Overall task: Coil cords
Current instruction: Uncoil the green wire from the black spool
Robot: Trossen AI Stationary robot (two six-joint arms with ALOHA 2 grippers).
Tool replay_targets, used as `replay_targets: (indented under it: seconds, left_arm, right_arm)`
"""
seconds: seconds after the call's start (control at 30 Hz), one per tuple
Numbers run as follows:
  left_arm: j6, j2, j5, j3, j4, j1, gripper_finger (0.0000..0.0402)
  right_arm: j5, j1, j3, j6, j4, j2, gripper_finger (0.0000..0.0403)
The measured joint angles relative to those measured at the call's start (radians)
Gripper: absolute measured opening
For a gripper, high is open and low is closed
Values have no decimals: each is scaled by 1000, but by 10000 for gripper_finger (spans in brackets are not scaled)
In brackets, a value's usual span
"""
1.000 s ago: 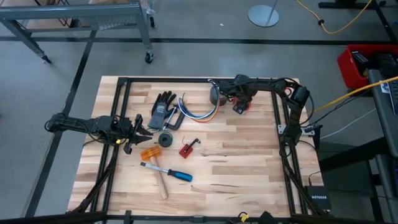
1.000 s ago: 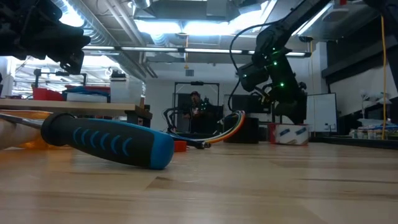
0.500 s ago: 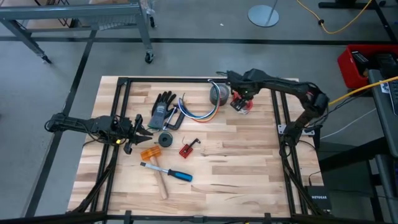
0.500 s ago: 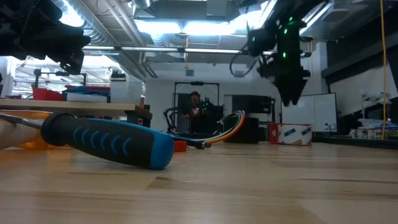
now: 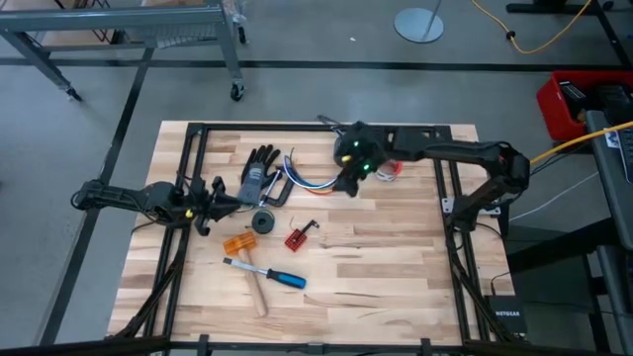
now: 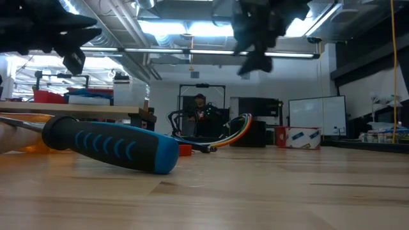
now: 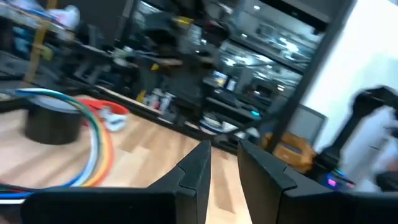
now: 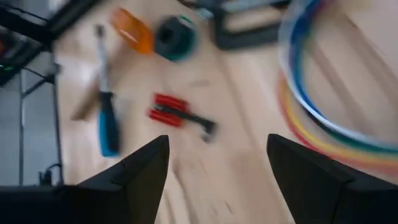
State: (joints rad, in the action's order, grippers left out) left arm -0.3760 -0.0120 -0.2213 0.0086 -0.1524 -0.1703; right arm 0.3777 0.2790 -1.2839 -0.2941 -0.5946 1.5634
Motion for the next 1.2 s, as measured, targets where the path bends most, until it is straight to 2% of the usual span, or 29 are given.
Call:
replay_targets:
  seconds: [0.1, 0.2, 0.37, 0.57, 0.8, 1.03, 1.2]
  left_arm:
    - [3, -1, -53, 0, 44, 0, 72]
    - [-51, -19, -62, 1, 100, 0, 72]
    - [-260, -117, -88, 1, 101, 0, 72]
    - [-454, -307, -141, 2, 99, 1, 67]
    - [-655, -543, -149, 2, 100, 1, 28]
    - [-738, -651, -147, 2, 102, 1, 5]
    - [-720, -660, -121, 2, 103, 1, 25]
  right_arm:
    - [-6, -62, 0, -15, 112, 27, 276]
    - [-1, -102, 0, -10, 168, 67, 276]
    - [0, -111, 0, 10, 178, 122, 276]
    - [0, -109, 0, 11, 180, 173, 276]
    - [-13, -109, 2, 12, 203, 192, 276]
    - [-19, -109, 2, 12, 259, 193, 276]
    - [-19, -109, 2, 12, 261, 193, 276]
